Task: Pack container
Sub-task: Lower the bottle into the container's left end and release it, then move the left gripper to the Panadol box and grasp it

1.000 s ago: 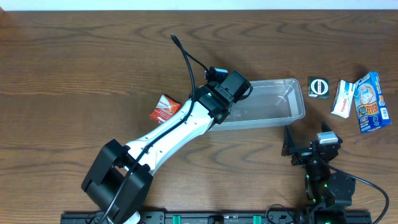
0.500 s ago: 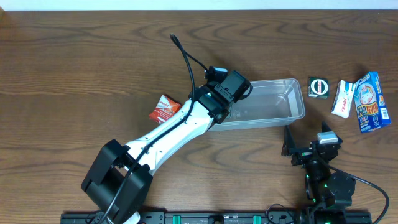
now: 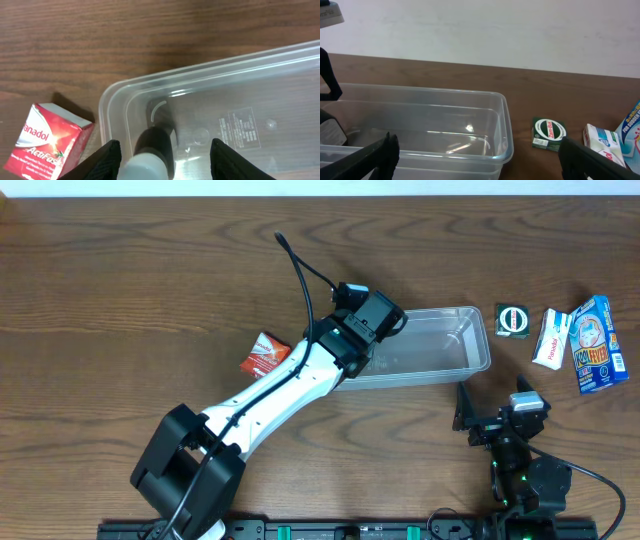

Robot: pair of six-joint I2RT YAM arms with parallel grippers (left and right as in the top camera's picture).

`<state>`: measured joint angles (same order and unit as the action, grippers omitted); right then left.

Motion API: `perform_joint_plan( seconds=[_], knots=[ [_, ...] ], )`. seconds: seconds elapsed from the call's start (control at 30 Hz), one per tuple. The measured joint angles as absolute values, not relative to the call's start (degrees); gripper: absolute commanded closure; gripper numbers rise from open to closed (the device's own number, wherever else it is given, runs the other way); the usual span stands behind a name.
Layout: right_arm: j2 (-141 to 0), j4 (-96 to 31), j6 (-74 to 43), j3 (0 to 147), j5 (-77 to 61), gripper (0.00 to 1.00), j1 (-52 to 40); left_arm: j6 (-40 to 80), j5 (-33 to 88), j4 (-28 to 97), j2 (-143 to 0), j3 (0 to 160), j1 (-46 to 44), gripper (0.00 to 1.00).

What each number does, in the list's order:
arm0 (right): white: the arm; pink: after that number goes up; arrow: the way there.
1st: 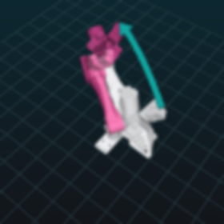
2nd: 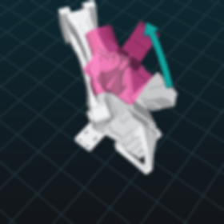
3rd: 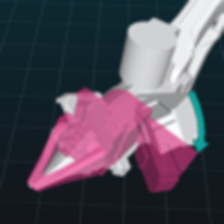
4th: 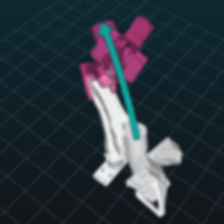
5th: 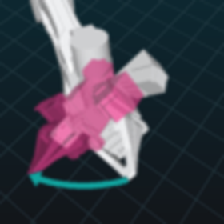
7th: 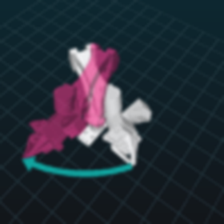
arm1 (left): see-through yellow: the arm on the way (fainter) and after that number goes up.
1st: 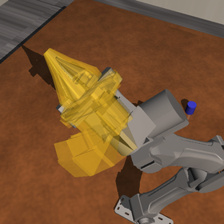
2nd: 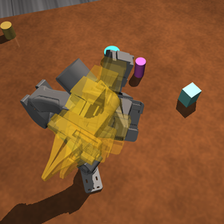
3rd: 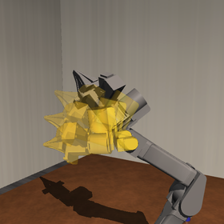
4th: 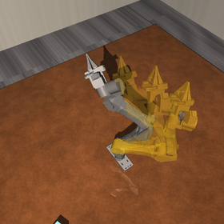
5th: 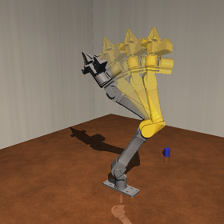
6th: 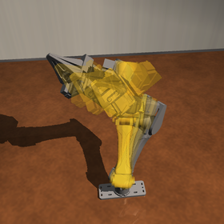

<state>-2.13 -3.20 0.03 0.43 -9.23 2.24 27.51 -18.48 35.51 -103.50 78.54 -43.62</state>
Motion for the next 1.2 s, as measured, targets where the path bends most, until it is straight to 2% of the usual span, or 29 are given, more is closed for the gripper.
perform_joint_plan(
  seconds=[0.1,0.17,0.23,0.37,0.6,0.7,0.9,1.2],
  knots=[
    [-2.13,-3.20,0.03,0.43,-9.21,0.01,2.24,26.61,-18.79,35.51,-103.50,78.54,-42.81,0.41],
    [-2.13,-3.20,0.03,0.43,-9.23,0.01,2.24,26.13,-18.85,35.51,-103.37,78.54,-42.00,0.35],
    [-2.13,-3.20,0.03,0.43,-9.21,0.01,2.24,25.50,-18.87,35.57,-102.78,78.54,-40.69,0.22],
    [-2.13,-3.18,0.03,0.43,-9.23,0.01,2.24,25.04,-18.85,36.38,-98.70,78.54,-36.05,0.16],
    [-2.13,-3.20,0.03,0.43,-9.21,0.01,2.24,24.10,-19.70,42.33,-87.77,79.18,-25.21,0.14],
    [-2.13,-3.20,0.03,0.43,-9.21,0.01,2.24,17.89,-17.37,45.52,-86.04,79.57,-21.06,0.14],
    [-2.13,-3.20,0.03,0.43,-9.21,0.01,2.24,2.07,-6.50,52.12,-88.68,79.42,-16.82,0.01],
    [-2.13,-3.20,0.03,0.43,-9.23,0.01,2.24,-6.61,-0.23,52.40,-96.27,78.02,-15.09,0.02]
  ],
)
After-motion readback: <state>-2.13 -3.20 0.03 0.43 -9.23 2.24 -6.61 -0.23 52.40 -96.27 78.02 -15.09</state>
